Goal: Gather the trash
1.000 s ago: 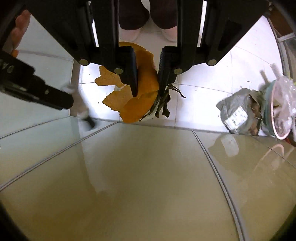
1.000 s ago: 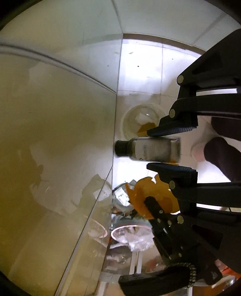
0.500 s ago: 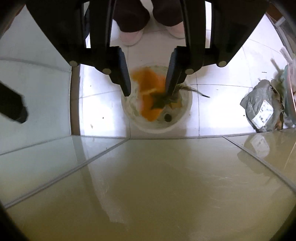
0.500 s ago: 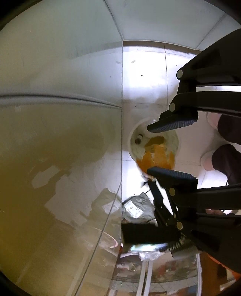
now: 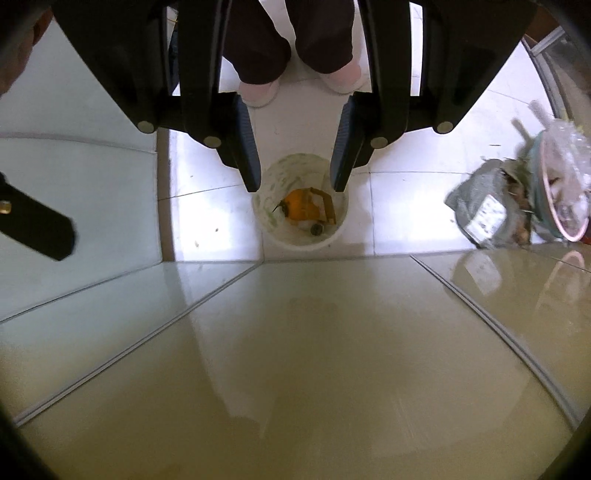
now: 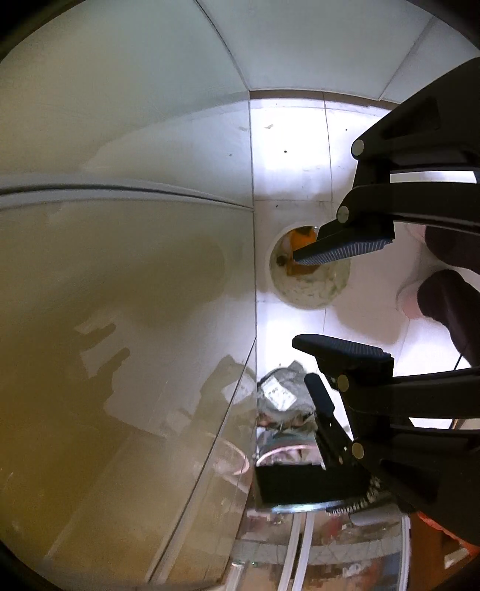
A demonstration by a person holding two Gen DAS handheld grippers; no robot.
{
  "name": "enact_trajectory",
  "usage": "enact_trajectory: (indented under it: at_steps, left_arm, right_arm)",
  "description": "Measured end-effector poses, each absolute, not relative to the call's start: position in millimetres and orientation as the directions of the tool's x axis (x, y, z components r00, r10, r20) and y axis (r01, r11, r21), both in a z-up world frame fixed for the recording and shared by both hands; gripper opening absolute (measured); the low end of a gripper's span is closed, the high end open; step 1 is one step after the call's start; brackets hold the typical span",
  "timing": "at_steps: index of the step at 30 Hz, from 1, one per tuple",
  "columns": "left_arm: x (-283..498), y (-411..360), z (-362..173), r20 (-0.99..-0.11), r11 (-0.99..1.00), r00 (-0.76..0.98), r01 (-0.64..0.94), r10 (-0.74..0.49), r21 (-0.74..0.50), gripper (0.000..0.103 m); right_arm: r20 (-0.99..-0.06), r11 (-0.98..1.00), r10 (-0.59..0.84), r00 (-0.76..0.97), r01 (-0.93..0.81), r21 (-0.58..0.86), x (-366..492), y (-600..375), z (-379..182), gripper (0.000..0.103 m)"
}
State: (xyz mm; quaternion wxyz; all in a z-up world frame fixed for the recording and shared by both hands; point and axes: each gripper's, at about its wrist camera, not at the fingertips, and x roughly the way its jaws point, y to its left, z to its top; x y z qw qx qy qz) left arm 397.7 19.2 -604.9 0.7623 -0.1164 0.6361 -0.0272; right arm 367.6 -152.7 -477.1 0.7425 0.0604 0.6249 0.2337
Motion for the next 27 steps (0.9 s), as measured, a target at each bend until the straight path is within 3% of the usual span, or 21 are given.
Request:
enact_trajectory:
  at_steps: [15, 24, 27]
  left_arm:
    - [354.0, 41.0, -284.7, -0.862, 0.971, 0.474, -0.051, -0.181, -0.232, 0.038]
    - [330.1, 58.8, -153.1, -0.745, 0.984, 0.653, 0.005, -0.140, -0.180, 0.046]
    - [327.9, 65.8, -124.1, -0.708, 0.988, 0.696, 0.006, -0.117, -0.157, 0.053]
  right_arm:
    - [-0.827, 0.876, 0.454, 0.331, -0.336, 0.346, 334.9, -158.1, -210.9, 0.036]
    - [-0.730, 0.888, 0.446, 0.518, -0.357, 0.290, 316.4, -155.0, -100.5, 0.036]
    - [-0.690, 0.883, 0.461, 0.557, -0.366, 0.294, 317.9, -161.3, -76.5, 0.036]
